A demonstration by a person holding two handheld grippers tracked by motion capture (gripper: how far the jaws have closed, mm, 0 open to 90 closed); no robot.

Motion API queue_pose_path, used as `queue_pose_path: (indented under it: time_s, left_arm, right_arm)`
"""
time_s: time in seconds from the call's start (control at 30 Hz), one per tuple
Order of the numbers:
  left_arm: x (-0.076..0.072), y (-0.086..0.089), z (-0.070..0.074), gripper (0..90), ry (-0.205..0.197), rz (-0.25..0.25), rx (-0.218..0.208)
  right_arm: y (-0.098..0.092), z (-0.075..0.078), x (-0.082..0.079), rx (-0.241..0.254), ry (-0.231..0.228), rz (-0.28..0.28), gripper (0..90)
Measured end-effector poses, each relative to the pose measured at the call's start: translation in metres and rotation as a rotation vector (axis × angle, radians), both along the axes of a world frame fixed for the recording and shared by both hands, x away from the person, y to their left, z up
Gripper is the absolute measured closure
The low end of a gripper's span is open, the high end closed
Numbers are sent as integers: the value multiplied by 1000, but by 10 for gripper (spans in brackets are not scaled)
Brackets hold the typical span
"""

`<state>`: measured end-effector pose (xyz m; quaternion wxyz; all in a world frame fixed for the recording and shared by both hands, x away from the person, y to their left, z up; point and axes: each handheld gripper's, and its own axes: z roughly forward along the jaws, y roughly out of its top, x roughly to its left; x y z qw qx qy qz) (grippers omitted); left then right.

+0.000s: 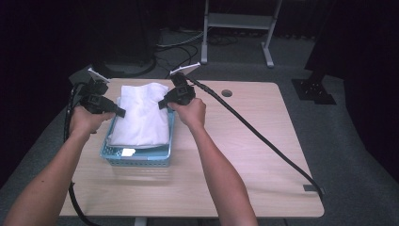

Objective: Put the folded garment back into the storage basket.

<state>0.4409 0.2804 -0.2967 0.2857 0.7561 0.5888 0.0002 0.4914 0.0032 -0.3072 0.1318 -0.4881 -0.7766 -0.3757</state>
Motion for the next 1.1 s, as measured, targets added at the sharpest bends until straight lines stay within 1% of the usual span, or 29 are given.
queue_pose_path:
  time_s: [0.13, 0.17, 0.4, 0.5, 0.63, 0.67, 0.7, 0.77, 0.83, 1.1]
  left_arm:
    - [0, 1, -3, 808, 5, 1, 2]
    - [1, 1, -5, 807, 8, 0, 3]
    - [3, 1, -10, 807, 18, -1, 18]
    - [4, 1, -12, 807, 18, 1, 19]
    - [6, 1, -18, 807, 28, 3, 18]
    - [6, 1, -18, 807, 28, 3, 18]
    - [7, 2, -21, 807, 30, 4, 18]
    - [7, 2, -21, 806, 31, 1, 20]
    - [9, 3, -23, 806, 33, 8, 18]
    - [13, 2, -31, 806, 43, 2, 27]
  right_arm:
    - [0, -3, 0, -1, 6, 0, 835]
    - [1, -6, 1, 2, 8, 0, 835]
    - [3, -12, 3, -1, 17, 2, 835]
    - [3, -15, 4, -6, 15, 6, 835]
    - [4, -19, 6, -10, 19, 3, 835]
    - [5, -20, 6, -11, 24, 2, 835]
    - [5, -21, 7, -12, 25, 2, 835]
    - [5, -23, 8, -12, 24, 4, 835]
    - [6, -25, 9, -9, 28, 2, 835]
    - [7, -32, 12, -19, 34, 2, 835]
